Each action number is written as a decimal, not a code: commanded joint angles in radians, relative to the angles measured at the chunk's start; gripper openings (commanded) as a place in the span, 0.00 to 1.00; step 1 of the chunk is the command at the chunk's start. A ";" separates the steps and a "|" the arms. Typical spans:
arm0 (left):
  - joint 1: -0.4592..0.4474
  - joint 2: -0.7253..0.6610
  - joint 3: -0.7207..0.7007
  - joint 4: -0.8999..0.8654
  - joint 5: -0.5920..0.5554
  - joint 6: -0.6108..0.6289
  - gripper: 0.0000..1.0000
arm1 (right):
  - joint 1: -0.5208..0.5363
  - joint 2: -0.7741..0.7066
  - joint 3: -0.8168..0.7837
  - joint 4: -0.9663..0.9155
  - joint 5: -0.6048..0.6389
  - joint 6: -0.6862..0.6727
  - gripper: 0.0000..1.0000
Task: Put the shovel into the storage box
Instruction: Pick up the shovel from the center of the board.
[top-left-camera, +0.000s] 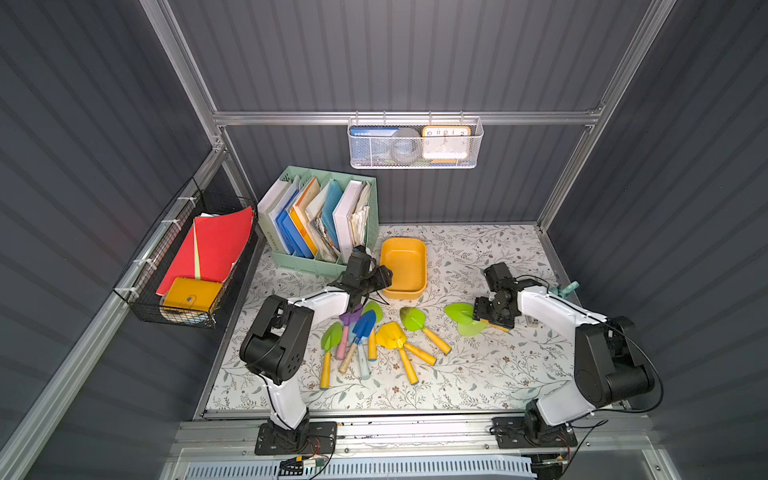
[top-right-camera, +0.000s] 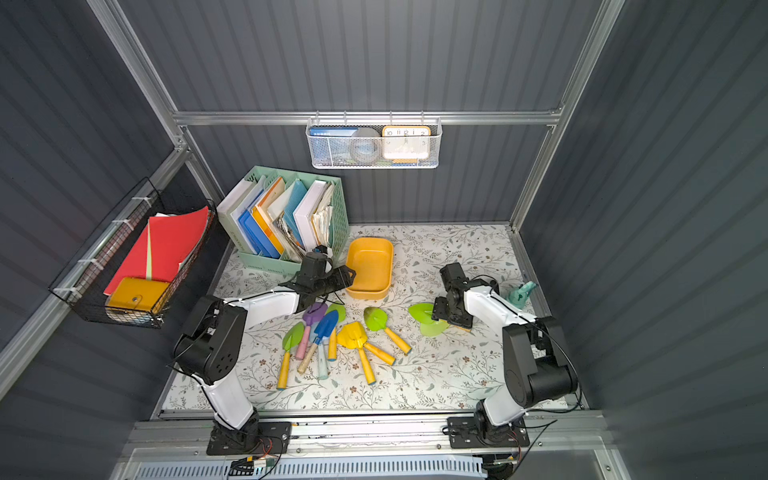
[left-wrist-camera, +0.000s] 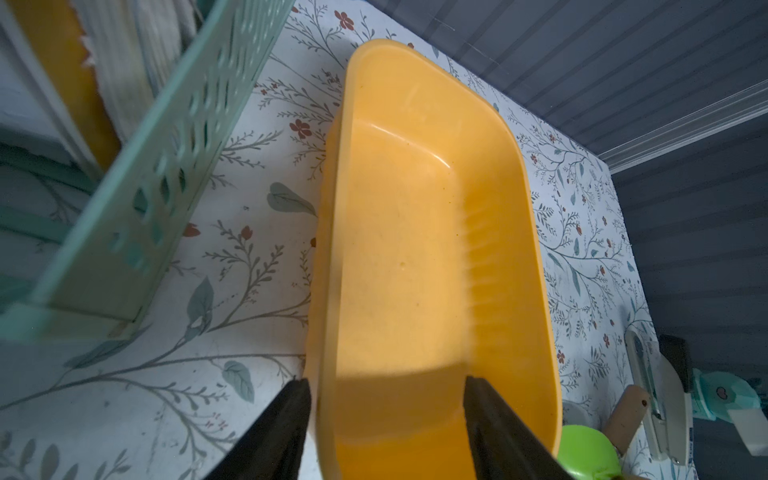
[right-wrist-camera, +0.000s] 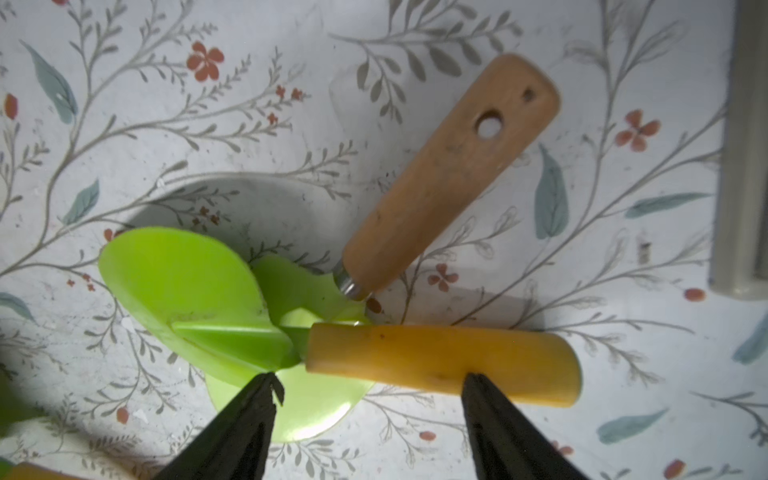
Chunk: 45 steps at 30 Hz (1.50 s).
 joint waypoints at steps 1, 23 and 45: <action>-0.003 -0.026 -0.015 -0.015 0.012 -0.010 0.65 | 0.013 -0.048 -0.045 0.007 -0.104 0.003 0.74; -0.003 -0.041 -0.040 0.013 0.041 -0.038 0.65 | -0.024 -0.017 -0.007 0.050 0.098 -0.011 0.83; -0.003 -0.026 -0.074 0.046 0.056 -0.055 0.65 | 0.121 -0.076 -0.124 0.033 -0.080 0.028 0.67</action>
